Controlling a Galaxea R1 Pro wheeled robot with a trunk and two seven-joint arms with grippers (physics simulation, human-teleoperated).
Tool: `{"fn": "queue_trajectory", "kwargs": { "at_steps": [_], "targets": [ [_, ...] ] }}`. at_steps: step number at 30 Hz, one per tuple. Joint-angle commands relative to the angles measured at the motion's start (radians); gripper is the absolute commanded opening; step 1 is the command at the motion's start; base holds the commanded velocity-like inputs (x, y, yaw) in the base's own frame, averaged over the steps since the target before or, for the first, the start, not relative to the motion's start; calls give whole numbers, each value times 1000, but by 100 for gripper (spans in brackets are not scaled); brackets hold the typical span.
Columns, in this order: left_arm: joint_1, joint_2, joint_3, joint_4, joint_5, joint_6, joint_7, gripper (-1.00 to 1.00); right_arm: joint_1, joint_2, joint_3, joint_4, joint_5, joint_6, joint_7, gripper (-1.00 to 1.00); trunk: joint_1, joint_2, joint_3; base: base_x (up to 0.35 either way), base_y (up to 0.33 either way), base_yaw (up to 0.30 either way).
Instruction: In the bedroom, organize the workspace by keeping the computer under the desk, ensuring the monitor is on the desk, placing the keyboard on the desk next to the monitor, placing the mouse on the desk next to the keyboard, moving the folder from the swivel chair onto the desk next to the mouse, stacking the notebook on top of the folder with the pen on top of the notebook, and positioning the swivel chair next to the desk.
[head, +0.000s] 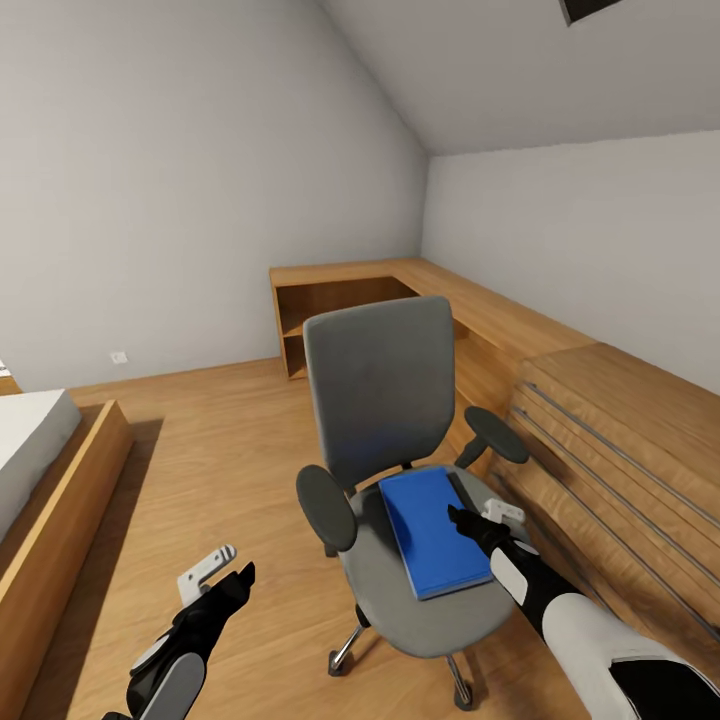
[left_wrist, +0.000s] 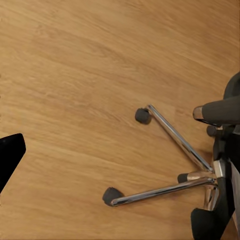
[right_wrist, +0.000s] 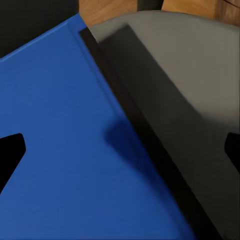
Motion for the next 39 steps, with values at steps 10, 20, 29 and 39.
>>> {"fn": "queue_trajectory", "kwargs": {
  "at_steps": [10, 20, 29, 39],
  "targets": [
    [-1, 1, -2, 4, 3, -1, 6, 100, -1, 0, 9, 3, -5, -16, 3, 100, 0, 0, -1, 98, 0, 0],
    [-1, 1, -2, 4, 3, -2, 6, 100, -1, 1, 12, 3, -2, -14, 1, 100, 0, 0, -1, 90, 0, 0],
    [-1, 1, -1, 2, 0, -4, 12, 100, -1, 3, 18, 4, 0, -10, 0, 100, 0, 0, -1, 5, 0, 0],
    [-1, 1, 0, -1, 0, -3, 15, 100, -1, 4, 21, 5, 1, -3, -2, 100, 31, -56, -26, 0, 0, 0]
  ]
}}
